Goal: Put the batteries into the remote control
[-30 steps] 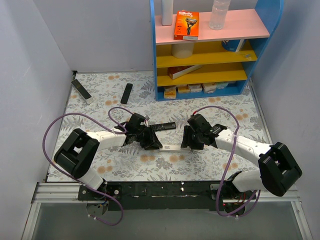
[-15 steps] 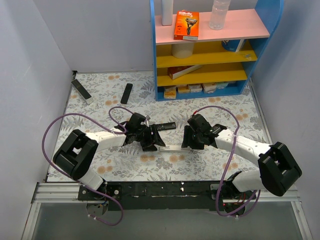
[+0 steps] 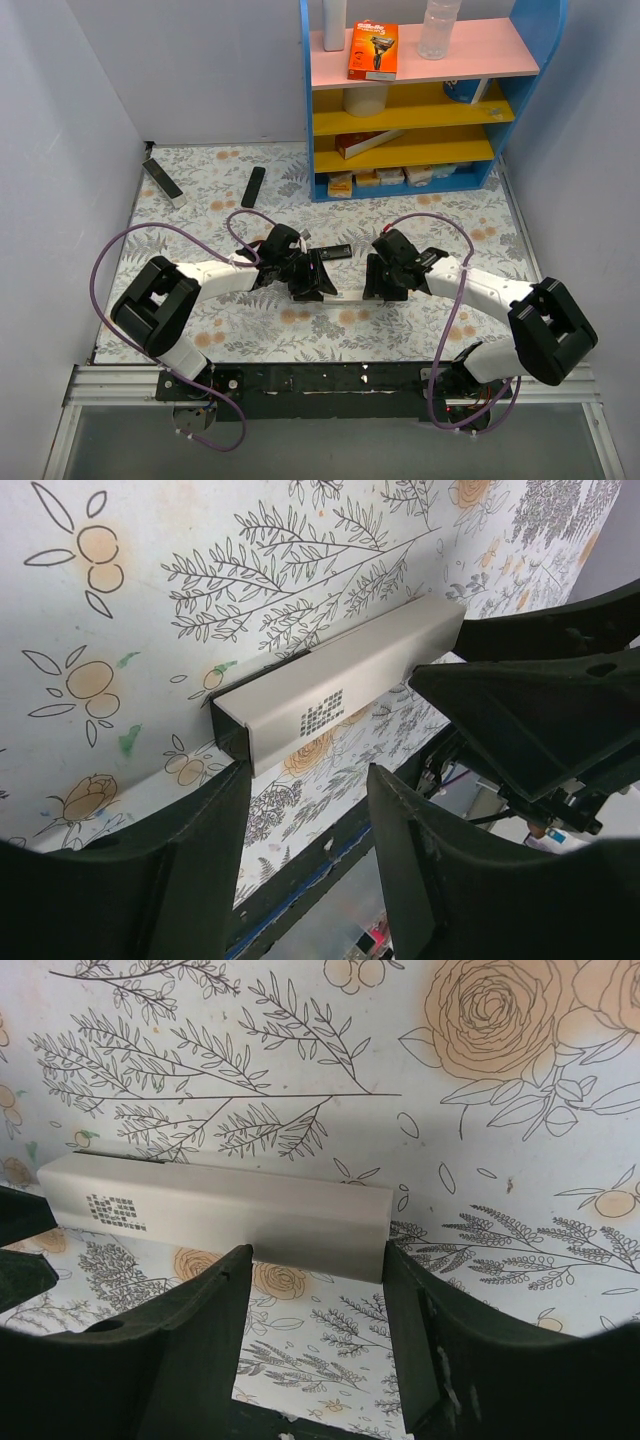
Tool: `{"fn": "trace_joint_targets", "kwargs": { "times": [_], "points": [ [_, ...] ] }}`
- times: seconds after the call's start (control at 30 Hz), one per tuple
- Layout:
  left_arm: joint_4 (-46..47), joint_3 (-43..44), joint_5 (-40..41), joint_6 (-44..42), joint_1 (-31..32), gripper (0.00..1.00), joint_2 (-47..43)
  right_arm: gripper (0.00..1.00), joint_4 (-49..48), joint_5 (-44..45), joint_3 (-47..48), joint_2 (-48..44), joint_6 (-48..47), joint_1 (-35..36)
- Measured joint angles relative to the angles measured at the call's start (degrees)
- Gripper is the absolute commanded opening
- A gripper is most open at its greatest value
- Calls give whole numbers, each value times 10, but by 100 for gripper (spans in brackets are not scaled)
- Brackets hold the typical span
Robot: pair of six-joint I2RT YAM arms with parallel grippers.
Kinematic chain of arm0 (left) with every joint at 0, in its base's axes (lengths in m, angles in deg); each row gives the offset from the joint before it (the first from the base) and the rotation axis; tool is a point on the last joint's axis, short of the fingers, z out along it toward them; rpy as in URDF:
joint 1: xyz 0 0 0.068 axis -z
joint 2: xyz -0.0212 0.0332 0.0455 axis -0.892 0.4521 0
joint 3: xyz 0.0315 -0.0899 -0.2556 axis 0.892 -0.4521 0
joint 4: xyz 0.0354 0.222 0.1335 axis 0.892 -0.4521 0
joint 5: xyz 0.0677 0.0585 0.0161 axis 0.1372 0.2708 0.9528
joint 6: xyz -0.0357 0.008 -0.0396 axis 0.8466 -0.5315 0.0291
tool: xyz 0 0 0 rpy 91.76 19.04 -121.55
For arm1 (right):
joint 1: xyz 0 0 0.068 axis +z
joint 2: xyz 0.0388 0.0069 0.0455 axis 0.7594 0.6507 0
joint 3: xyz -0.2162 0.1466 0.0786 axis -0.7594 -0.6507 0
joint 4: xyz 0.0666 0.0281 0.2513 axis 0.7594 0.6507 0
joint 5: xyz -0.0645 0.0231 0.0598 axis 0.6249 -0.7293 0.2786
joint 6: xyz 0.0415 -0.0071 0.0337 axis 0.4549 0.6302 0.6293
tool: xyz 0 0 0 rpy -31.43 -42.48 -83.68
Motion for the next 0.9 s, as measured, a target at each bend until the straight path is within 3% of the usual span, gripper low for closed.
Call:
{"fn": "trace_joint_targets", "kwargs": {
  "times": [0.53,0.9],
  "points": [
    [-9,1,0,11,6,43,0,72,55,30,51,54,-7,49],
    [28,1,5,52,10,38,12,79,72,81,56,54,45,70]
  ]
}}
